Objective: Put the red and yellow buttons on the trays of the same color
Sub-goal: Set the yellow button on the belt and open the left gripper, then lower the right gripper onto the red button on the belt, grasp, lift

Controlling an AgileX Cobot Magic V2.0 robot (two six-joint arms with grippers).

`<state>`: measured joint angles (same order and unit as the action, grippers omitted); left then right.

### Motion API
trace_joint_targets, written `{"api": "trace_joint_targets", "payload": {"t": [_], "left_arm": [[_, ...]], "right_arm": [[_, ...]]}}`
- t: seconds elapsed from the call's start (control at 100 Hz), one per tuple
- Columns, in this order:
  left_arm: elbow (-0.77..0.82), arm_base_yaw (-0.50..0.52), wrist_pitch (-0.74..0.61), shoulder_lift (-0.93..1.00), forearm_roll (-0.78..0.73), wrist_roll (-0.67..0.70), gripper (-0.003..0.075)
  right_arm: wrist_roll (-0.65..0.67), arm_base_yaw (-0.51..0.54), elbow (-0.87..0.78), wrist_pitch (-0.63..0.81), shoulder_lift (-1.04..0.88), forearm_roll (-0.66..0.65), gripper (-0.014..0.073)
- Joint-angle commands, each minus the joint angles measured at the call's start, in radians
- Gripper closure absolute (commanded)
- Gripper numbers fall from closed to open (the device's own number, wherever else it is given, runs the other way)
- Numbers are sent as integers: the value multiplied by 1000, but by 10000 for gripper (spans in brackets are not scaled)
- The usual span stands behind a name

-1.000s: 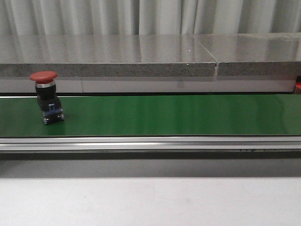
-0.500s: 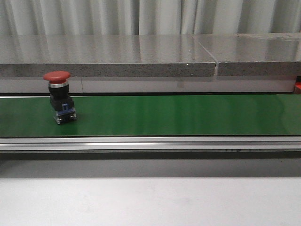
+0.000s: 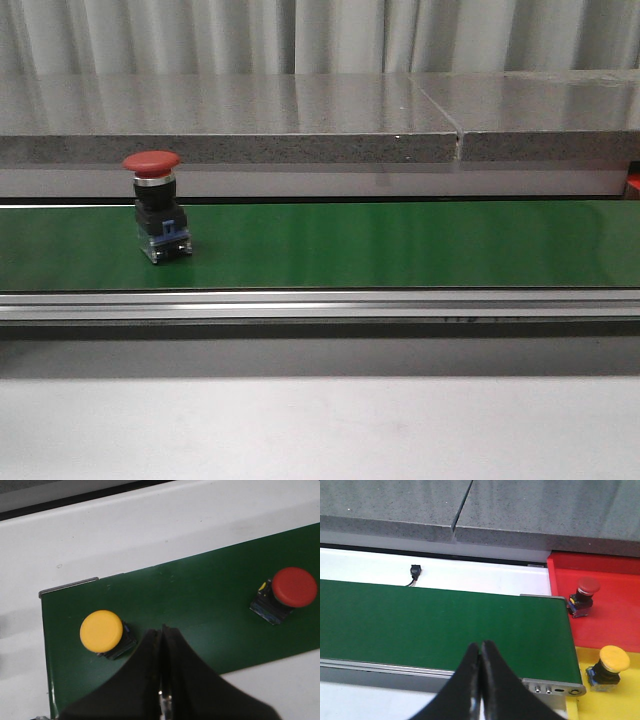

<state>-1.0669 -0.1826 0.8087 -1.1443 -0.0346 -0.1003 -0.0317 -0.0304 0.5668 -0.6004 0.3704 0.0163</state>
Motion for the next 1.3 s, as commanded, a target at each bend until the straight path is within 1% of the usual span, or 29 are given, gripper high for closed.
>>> {"api": "trace_joint_targets", "payload": {"t": [0.0, 0.17, 0.29, 0.47, 0.57, 0.66, 0.82, 0.88, 0.98, 1.05, 1.09, 1.14, 1.17, 1.19, 1.26, 1.28, 1.29], "left_arm": [[38, -10, -91, 104, 11, 15, 741], [157, -10, -114, 286, 23, 15, 741], [226, -10, -114, 415, 58, 15, 741], [310, -10, -90, 583, 80, 15, 741], [341, -10, -84, 640, 81, 15, 741], [357, -10, -83, 675, 81, 15, 741], [364, -10, -81, 695, 81, 15, 741], [364, -10, -84, 695, 81, 15, 741], [364, -10, -77, 695, 81, 15, 741], [364, -10, -75, 695, 81, 15, 741], [364, -10, -75, 695, 81, 15, 741], [364, -10, -75, 695, 81, 15, 741], [364, -10, -75, 695, 81, 15, 741], [364, -10, -75, 695, 81, 15, 741], [364, -10, -75, 695, 81, 15, 741], [364, -10, -75, 695, 81, 15, 741], [364, -10, -75, 695, 81, 15, 741]], "right_arm": [[-4, -2, 26, 70, 5, -2, 659], [-3, -2, 26, 82, 5, 6, 659], [-3, -2, 27, 82, 5, 9, 659], [-3, -21, 77, 40, 46, 9, 659], [-3, -78, 129, 37, 102, 9, 659], [-3, -153, 187, 22, 172, 8, 659], [-3, -296, 293, -4, 327, 7, 659], [-3, -342, 335, -36, 394, 7, 659], [-3, -388, 413, -89, 504, 8, 659], [-3, -414, 470, -120, 583, 8, 643], [-3, -428, 504, -136, 630, 8, 604], [-3, -442, 541, -152, 680, 8, 524], [-3, -449, 566, -160, 709, 9, 445], [-3, -455, 576, -163, 730, 9, 411], [-3, -474, 622, -177, 797, 9, 207], [-3, -480, 635, -181, 816, 9, 172], [-3, -482, 644, -185, 822, 9, 139]]}}
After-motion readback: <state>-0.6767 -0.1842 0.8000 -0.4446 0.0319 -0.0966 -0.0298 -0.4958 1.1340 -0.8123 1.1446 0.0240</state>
